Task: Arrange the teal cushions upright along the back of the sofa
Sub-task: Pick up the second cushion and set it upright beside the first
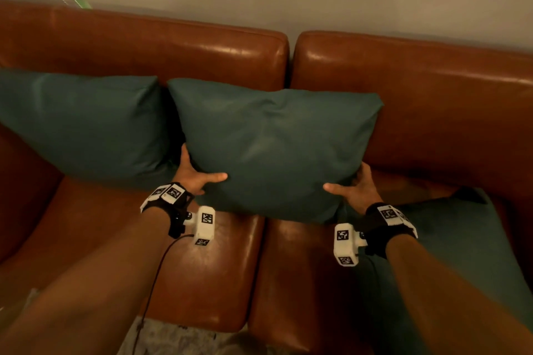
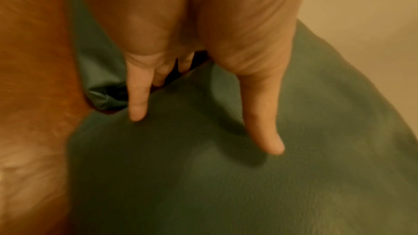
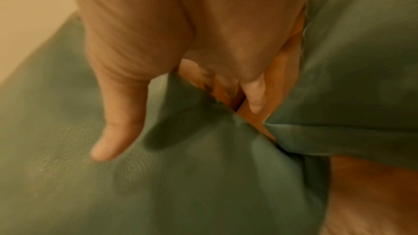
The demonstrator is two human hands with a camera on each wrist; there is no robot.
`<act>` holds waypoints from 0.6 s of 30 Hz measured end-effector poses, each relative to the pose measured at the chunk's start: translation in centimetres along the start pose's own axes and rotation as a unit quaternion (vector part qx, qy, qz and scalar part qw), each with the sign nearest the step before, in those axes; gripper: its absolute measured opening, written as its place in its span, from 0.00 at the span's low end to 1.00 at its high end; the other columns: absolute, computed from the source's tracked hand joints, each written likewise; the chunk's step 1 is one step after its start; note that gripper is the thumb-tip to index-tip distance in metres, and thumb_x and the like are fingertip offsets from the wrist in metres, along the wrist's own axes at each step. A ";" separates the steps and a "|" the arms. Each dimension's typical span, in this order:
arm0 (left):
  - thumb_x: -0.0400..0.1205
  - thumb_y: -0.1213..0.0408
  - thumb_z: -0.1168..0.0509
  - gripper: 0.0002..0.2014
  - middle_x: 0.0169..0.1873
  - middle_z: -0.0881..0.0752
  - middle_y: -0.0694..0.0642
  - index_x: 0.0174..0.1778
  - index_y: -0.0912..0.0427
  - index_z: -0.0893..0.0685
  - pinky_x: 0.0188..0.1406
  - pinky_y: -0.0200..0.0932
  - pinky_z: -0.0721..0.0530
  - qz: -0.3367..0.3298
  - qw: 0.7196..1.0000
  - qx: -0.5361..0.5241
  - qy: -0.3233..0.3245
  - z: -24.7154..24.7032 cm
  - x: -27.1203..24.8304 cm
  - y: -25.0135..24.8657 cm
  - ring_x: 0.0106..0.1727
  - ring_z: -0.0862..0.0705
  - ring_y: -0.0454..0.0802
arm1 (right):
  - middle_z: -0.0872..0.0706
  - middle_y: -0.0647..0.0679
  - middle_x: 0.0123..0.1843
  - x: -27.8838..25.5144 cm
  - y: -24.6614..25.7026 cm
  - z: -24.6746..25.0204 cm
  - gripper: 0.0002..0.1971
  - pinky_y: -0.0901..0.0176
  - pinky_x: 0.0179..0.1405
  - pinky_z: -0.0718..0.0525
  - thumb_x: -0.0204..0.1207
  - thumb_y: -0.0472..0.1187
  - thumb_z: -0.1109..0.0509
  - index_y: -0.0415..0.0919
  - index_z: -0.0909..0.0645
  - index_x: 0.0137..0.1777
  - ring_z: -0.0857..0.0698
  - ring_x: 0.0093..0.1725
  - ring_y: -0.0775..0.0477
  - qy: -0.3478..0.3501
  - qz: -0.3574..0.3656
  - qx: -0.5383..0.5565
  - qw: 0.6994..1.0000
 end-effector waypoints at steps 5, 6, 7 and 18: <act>0.63 0.76 0.20 0.52 0.65 0.27 0.43 0.77 0.44 0.39 0.54 0.62 0.20 -0.029 0.999 -0.032 -0.011 -0.5 1.3 -0.4 0.70 0.27 0.56 | 0.24 0.46 0.67 -0.4 0.9 -1.2 0.50 0.39 0.70 0.24 0.57 0.32 0.15 0.45 0.40 0.76 0.24 0.70 0.39 -0.043 0.022 -0.016 0.999; 0.62 0.76 0.20 0.51 0.65 0.26 0.45 0.77 0.46 0.38 0.53 0.60 0.20 -0.031 0.999 -0.037 -0.013 -0.4 1.2 0.0 0.71 0.26 0.56 | 0.24 0.48 0.65 -0.9 1.0 -1.5 0.48 0.39 0.70 0.24 0.57 0.31 0.15 0.46 0.38 0.74 0.23 0.69 0.40 -0.051 0.034 -0.011 0.998; 0.62 0.76 0.19 0.51 0.66 0.24 0.45 0.77 0.47 0.37 0.52 0.60 0.19 -0.037 0.998 -0.041 -0.014 -0.2 1.2 0.4 0.71 0.25 0.56 | 0.23 0.49 0.65 -1.4 1.1 -1.7 0.46 0.38 0.70 0.24 0.56 0.31 0.15 0.48 0.36 0.72 0.22 0.67 0.42 -0.061 0.049 -0.006 0.997; 0.52 0.72 0.16 0.63 0.71 0.25 0.48 0.81 0.47 0.43 0.70 0.53 0.23 -0.095 0.994 -0.037 0.028 -1.7 2.5 0.7 0.69 0.24 0.47 | 0.34 0.44 0.80 -0.1 -1.0 -1.2 0.69 0.45 0.74 0.29 0.46 0.40 0.11 0.51 0.54 0.83 0.30 0.76 0.43 -0.104 0.020 0.012 0.994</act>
Point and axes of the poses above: each hand's wrist, its own x-axis towards the middle knuckle, its own z-axis out of the back of the hand, y = z × x, the point moved 4 cm from there along x, towards the middle knuckle
